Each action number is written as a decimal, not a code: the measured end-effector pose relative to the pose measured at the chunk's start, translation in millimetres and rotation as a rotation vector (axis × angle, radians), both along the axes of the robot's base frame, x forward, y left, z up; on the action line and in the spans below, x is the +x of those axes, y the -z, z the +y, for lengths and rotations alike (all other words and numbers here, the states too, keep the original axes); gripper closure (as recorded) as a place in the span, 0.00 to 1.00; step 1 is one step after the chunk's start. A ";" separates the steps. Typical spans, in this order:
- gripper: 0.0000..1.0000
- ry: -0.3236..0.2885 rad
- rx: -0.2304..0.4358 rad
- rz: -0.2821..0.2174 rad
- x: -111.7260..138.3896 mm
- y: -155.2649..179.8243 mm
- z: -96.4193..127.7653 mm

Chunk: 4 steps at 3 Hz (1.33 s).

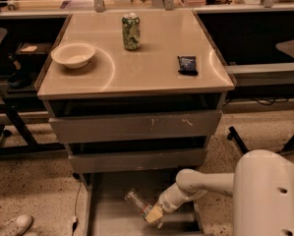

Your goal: Place water bottle into bottom drawer

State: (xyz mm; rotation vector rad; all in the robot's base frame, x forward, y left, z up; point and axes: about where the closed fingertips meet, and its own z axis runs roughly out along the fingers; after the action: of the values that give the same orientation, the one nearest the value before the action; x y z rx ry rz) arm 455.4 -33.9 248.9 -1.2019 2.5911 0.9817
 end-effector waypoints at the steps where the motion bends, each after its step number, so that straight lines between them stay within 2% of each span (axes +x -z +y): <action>1: 1.00 0.020 0.001 0.015 7.4 26.5 8.2; 4: 1.00 0.062 -0.019 0.077 13.4 79.7 13.9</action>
Offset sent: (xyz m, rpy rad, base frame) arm 0.0183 0.0159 -0.0734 -0.0177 0.0618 -0.0586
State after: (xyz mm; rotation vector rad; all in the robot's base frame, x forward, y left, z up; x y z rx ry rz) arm 468.8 -20.0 169.2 -1.1014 2.6850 1.0130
